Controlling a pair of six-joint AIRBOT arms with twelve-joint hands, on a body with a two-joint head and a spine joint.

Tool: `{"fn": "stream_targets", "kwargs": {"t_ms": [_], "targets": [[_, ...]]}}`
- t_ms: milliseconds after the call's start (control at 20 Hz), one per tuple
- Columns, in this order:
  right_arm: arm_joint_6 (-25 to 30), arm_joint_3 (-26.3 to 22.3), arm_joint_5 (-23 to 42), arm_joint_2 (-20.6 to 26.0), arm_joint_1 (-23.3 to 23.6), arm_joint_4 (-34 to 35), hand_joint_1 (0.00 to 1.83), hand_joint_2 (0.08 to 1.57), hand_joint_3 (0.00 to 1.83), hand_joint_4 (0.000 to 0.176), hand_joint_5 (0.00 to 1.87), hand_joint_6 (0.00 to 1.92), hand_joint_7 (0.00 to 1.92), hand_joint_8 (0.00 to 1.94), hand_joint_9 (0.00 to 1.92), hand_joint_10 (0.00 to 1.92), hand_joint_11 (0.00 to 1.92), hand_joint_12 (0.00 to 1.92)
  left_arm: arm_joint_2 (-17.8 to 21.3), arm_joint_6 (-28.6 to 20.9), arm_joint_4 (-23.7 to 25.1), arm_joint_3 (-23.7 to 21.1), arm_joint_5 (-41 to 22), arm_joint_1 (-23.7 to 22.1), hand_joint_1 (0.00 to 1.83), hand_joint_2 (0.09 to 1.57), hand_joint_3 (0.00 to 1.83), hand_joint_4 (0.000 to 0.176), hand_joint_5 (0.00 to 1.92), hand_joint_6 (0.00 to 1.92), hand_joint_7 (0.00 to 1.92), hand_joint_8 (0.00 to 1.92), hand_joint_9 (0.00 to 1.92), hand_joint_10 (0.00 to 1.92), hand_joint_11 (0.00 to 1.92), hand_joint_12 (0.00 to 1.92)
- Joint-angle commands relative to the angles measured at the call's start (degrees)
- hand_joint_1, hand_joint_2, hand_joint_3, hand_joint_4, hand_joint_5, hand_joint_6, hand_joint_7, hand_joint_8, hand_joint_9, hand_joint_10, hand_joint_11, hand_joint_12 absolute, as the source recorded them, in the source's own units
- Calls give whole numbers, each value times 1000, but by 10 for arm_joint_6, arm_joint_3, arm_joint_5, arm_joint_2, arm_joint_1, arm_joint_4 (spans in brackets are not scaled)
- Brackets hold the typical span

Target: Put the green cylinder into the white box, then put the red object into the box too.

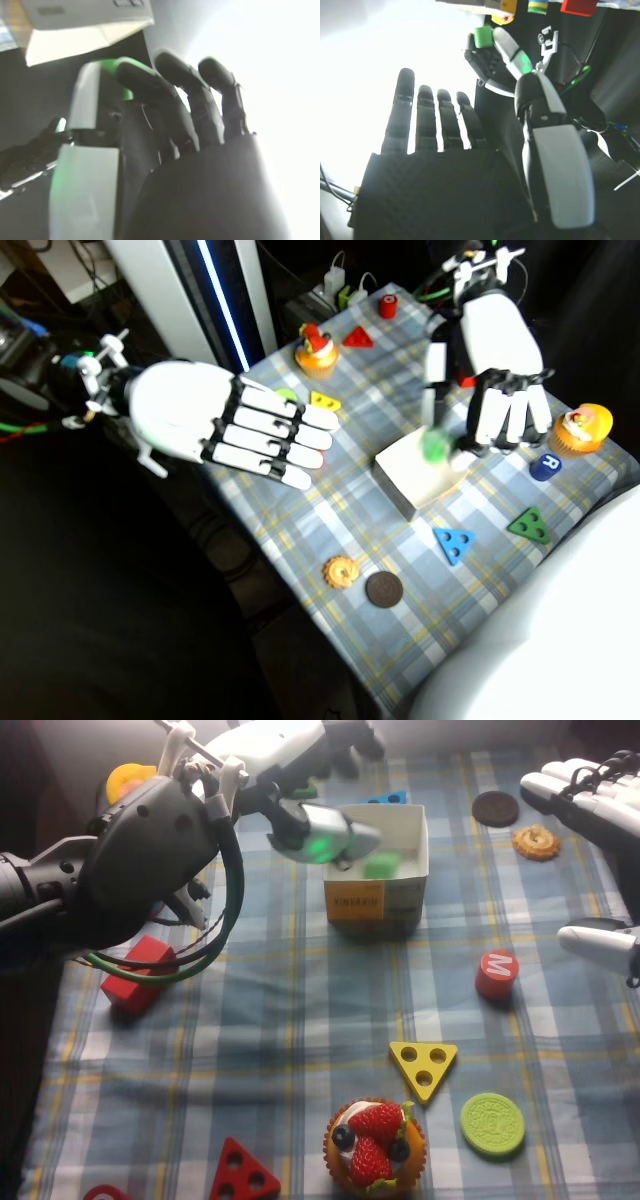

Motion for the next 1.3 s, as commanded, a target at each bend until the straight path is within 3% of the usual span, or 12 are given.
{"fn": "stream_targets", "kwargs": {"t_ms": [0,150,250,350,400,550,600,800,900,1000,1100,1250], "targets": [[8,3,69,-1,2,-5,585,1263,0,0,0,0,0,0,0,0,0,501,1,-2,18,-2,-60,-6,531,1270,19,56,134,286,145,306,0,695,0,1377],[11,8,46,-1,3,-23,583,1259,0,0,0,0,0,0,40,21,0,782,18,-2,33,-24,-82,-3,373,1337,9,90,164,84,153,51,0,335,0,787],[11,11,29,-1,7,-31,646,1272,1,0,68,26,89,22,179,115,0,1331,38,-19,53,-49,-115,2,344,1366,6,91,156,46,126,9,0,124,0,467],[11,17,-1,-2,16,-46,763,1270,0,0,177,61,259,34,94,612,0,1541,69,-101,94,-71,-146,16,393,1370,0,79,198,48,149,14,32,39,0,287],[11,19,-12,-3,20,-51,840,1241,0,0,246,84,364,67,105,769,0,1582,80,-139,108,-77,-156,23,435,1367,0,71,234,51,198,16,90,60,0,594],[11,26,-53,-10,36,-73,923,1219,0,0,342,95,408,48,157,818,0,1539,117,-239,151,-100,-198,49,476,1389,4,50,253,42,244,12,122,82,0,635],[11,30,-67,-14,43,-81,940,1213,0,0,355,94,419,42,180,805,0,1547,129,-243,155,-115,-219,60,474,1394,6,32,254,42,254,15,131,85,0,633],[11,48,-132,-37,80,-119,902,1214,0,0,374,70,415,13,195,622,0,1445,161,-243,172,-162,-276,103,507,1403,0,24,324,39,270,1,136,86,0,672],[11,54,-143,-45,86,-125,896,1206,0,0,384,69,440,16,159,637,0,1414,167,-243,175,-172,-291,112,484,1380,0,36,340,24,279,2,154,87,0,742],[11,60,-159,-53,94,-133,855,1214,1,0,376,67,407,1,136,541,0,1255,173,-243,180,-182,-300,120,569,1384,0,5,360,18,336,11,179,137,0,943],[11,64,-165,-58,96,-134,873,1203,0,0,387,75,413,2,148,445,0,1009,175,-243,180,-185,-303,124,642,1372,1,0,375,16,372,5,150,283,0,1069],[11,68,-172,-63,98,-136,841,1208,1,0,388,78,427,4,166,475,0,1236,175,-243,180,-187,-305,126,604,1391,1,0,367,5,370,0,24,558,0,1032]]}}
